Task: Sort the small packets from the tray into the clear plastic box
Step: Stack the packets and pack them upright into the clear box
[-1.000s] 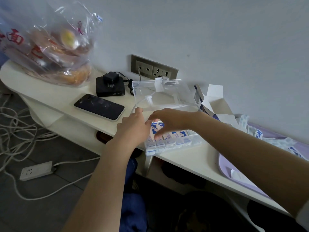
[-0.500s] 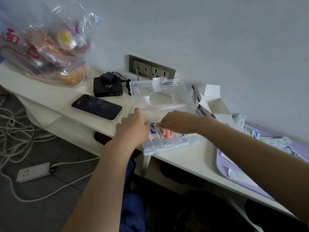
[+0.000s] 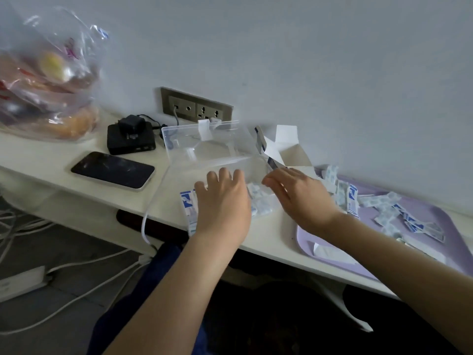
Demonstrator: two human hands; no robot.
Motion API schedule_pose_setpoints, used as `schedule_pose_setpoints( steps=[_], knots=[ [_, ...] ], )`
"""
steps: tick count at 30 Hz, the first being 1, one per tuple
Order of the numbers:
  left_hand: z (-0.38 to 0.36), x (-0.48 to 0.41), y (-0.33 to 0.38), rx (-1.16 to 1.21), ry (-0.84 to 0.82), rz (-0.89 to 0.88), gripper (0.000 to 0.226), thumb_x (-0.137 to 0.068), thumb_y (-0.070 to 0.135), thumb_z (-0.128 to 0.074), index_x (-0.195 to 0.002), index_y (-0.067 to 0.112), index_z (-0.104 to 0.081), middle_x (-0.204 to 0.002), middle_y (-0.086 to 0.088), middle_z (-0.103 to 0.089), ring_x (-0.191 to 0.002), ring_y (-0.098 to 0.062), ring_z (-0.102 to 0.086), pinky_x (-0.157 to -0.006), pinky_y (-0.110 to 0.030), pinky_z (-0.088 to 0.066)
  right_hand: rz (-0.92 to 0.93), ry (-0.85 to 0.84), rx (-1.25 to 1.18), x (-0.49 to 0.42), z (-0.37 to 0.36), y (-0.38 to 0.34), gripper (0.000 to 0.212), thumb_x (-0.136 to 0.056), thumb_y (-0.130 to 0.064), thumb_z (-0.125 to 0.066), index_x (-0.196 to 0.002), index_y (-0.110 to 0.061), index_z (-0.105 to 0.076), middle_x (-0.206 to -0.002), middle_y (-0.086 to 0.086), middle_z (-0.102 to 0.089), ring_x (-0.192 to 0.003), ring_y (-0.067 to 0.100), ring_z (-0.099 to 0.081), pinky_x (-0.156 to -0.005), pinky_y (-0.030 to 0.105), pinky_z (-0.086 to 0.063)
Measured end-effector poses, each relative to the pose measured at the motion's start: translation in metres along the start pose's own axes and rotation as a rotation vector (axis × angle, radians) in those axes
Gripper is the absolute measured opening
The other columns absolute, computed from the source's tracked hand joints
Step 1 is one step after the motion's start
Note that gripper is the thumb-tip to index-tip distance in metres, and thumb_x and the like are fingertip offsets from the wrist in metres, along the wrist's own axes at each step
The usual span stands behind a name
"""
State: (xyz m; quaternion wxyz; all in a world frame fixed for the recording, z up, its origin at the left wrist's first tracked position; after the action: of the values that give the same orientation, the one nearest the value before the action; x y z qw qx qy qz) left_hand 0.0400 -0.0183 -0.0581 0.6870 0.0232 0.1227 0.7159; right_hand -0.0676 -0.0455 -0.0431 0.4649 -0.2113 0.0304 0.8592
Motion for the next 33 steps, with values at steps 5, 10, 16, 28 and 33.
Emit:
schedule_pose_setpoints(
  steps=[5, 10, 16, 28, 33],
  knots=[
    [-0.013, 0.012, 0.074, 0.0, 0.055, -0.286, 0.03, -0.087, 0.019, -0.059, -0.116, 0.015, -0.052, -0.11, -0.006, -0.056, -0.104, -0.028, -0.049, -0.085, -0.038, -0.038, -0.137, 0.039, 0.109, 0.047, 0.017, 0.06, 0.021, -0.095, -0.021, -0.041, -0.092, -0.013, -0.06, -0.089, 0.004, -0.064, -0.084, 0.028, -0.061, -0.056, 0.034, -0.047],
    [-0.064, 0.021, 0.118, -0.037, -0.137, -0.44, 0.027, -0.097, 0.016, -0.042, -0.123, 0.013, -0.042, -0.122, -0.007, -0.048, -0.114, -0.027, -0.042, -0.092, -0.038, -0.033, -0.532, -0.251, 0.068, 0.103, -0.01, 0.148, 0.039, -0.097, -0.033, -0.042, -0.13, -0.013, -0.042, -0.134, 0.009, -0.044, -0.127, 0.026, -0.037, -0.102, 0.036, -0.032],
    [-0.106, 0.019, 0.146, -0.1, -0.265, -0.485, 0.034, -0.098, 0.025, -0.043, -0.128, 0.012, -0.04, -0.131, -0.009, -0.047, -0.122, -0.027, -0.042, -0.107, -0.042, -0.025, -0.748, -0.434, -0.027, 0.152, -0.025, 0.204, 0.065, -0.092, -0.048, -0.045, -0.138, -0.005, -0.03, -0.141, 0.011, -0.038, -0.128, 0.026, -0.036, -0.104, 0.035, -0.03],
    [-0.131, 0.004, 0.168, -0.037, -0.429, -0.418, 0.032, -0.098, 0.029, -0.036, -0.125, 0.018, -0.049, -0.134, -0.002, -0.049, -0.13, -0.022, -0.036, -0.111, -0.046, -0.019, -0.807, -0.238, -0.379, 0.109, -0.051, 0.203, 0.072, -0.079, -0.033, -0.072, -0.132, -0.001, -0.035, -0.133, 0.014, -0.045, -0.123, 0.027, -0.042, -0.103, 0.035, -0.036],
    [-0.103, -0.025, 0.165, 0.065, -0.153, -0.448, 0.031, -0.093, 0.017, -0.047, -0.124, 0.015, -0.045, -0.127, -0.004, -0.048, -0.115, -0.024, -0.048, -0.095, -0.034, -0.035, -0.765, -0.326, -0.232, 0.098, -0.059, 0.192, 0.093, -0.069, -0.049, -0.075, -0.136, -0.003, -0.03, -0.132, 0.014, -0.038, -0.124, 0.03, -0.034, -0.104, 0.035, -0.032]
  ],
)
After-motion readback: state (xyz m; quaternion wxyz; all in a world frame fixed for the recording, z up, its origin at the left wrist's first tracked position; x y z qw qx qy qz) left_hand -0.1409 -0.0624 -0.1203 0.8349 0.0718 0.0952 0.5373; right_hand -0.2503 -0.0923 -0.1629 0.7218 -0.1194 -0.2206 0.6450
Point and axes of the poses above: each hand's wrist, its own x-axis away from the middle knuckle, its own z-axis out of the back of the hand, y = z × x, the point moved 10 cm from there along -x, towards the middle knuckle
